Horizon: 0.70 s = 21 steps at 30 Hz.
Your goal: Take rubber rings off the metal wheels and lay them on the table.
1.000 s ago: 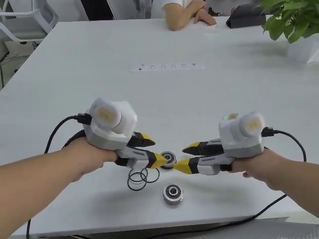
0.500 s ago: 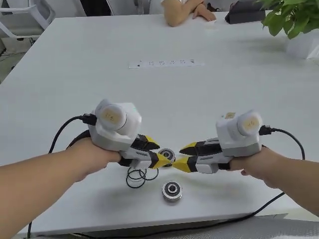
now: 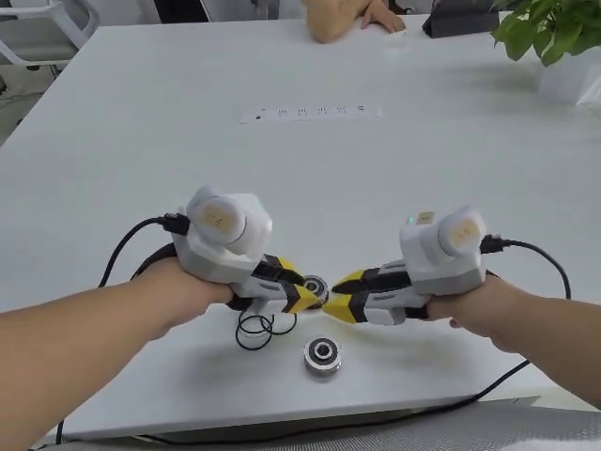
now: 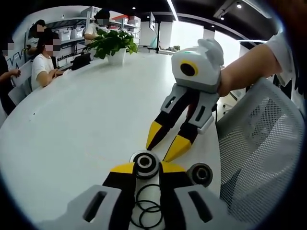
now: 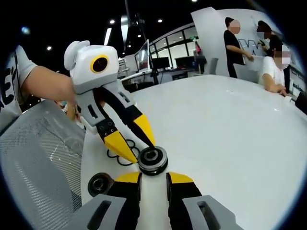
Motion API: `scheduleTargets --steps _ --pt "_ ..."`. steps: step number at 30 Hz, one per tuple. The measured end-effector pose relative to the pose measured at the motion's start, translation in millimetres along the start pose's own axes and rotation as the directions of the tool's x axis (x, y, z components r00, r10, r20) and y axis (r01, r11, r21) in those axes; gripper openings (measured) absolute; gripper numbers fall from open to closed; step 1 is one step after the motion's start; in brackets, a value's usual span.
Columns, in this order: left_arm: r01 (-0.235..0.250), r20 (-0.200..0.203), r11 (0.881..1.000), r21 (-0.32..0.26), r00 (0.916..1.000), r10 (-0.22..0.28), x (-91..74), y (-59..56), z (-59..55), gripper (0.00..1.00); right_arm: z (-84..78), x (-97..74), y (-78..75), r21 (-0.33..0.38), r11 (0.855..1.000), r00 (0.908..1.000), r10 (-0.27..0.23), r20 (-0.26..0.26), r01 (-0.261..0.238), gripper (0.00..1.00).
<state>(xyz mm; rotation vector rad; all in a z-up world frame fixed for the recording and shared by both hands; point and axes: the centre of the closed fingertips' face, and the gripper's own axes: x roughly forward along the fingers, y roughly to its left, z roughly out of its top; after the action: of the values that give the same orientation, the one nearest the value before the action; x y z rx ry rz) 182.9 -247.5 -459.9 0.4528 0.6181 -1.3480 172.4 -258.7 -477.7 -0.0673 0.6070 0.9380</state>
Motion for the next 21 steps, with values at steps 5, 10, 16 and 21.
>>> scheduleTargets --steps 5,10,16,21 --pt "-0.009 0.002 1.0 0.006 1.0 0.009 0.9 2.4 0.2 0.11 0.7 1.3 -0.8 -0.004 1.0 1.0 -0.003 0.0 0.003 0.17" --pt "-0.017 0.002 0.999 0.043 0.9998 0.017 4.4 0.4 1.8 0.1 1.3 2.3 -0.8 -0.008 1.0 1.0 -0.005 0.0 0.005 0.16" --pt "-0.031 0.007 0.998 0.056 0.9995 0.031 6.4 0.1 3.9 0.09 1.6 2.4 0.0 -0.016 1.0 1.0 -0.006 -0.003 0.006 0.15" --pt "-0.045 0.01 0.997 0.061 0.999 0.045 7.8 0.5 3.1 0.07 1.6 2.1 0.3 -0.024 1.0 1.0 -0.006 -0.003 0.006 0.14"
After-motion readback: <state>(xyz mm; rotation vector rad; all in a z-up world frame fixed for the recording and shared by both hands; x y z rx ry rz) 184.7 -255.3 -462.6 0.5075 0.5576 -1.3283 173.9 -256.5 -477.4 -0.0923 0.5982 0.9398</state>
